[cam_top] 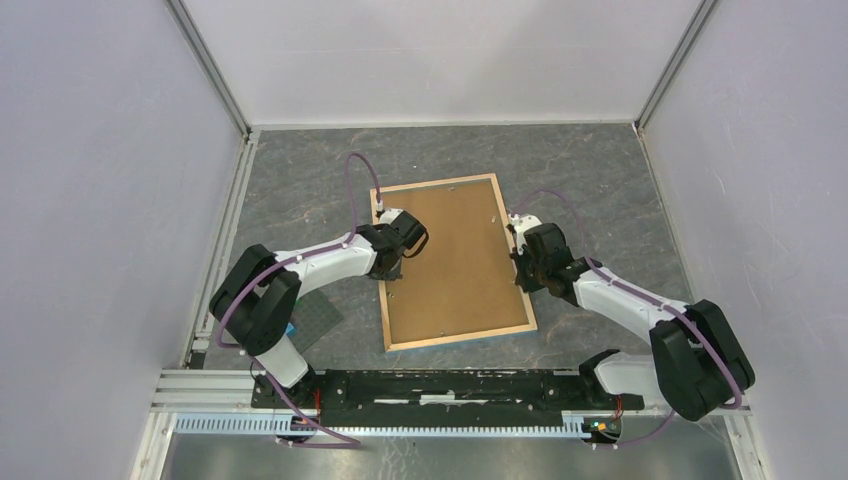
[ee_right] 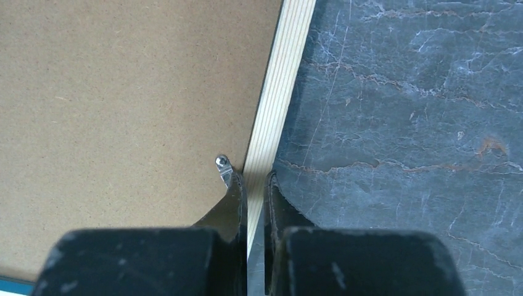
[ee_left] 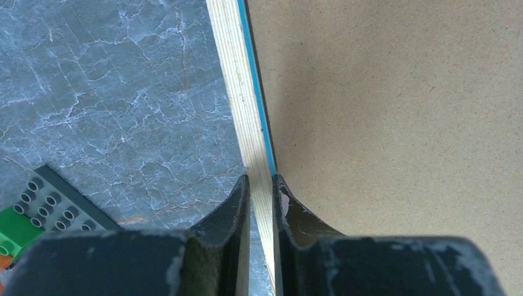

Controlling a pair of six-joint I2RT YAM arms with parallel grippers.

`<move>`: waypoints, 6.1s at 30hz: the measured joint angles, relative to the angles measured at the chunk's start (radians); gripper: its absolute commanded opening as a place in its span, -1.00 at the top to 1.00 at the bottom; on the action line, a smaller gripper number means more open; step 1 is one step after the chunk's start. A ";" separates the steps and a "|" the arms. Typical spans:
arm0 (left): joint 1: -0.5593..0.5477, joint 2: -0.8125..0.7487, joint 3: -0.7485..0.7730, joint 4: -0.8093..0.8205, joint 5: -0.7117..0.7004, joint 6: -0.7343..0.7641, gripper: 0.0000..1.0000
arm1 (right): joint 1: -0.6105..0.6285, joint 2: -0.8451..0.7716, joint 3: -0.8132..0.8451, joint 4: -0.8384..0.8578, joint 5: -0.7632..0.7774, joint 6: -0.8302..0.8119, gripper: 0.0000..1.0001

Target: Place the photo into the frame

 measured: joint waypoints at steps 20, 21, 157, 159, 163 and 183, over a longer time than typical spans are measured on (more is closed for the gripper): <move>0.002 0.000 -0.002 0.003 -0.003 0.001 0.96 | 0.030 -0.004 0.002 -0.010 0.037 -0.019 0.13; 0.002 0.000 -0.002 0.004 -0.003 0.001 0.96 | 0.031 -0.005 0.002 -0.012 0.037 -0.019 0.13; 0.002 0.000 -0.007 0.017 -0.006 0.013 0.96 | 0.100 0.005 0.007 -0.008 0.150 0.026 0.25; 0.002 0.000 -0.007 0.017 -0.006 0.013 0.96 | 0.100 0.011 0.006 -0.007 0.151 0.026 0.25; 0.002 0.000 -0.007 0.017 -0.006 0.014 0.96 | 0.100 0.016 0.006 0.000 0.153 0.027 0.26; 0.002 0.000 -0.007 0.017 -0.006 0.014 0.95 | 0.099 -0.006 0.006 0.003 0.168 0.034 0.24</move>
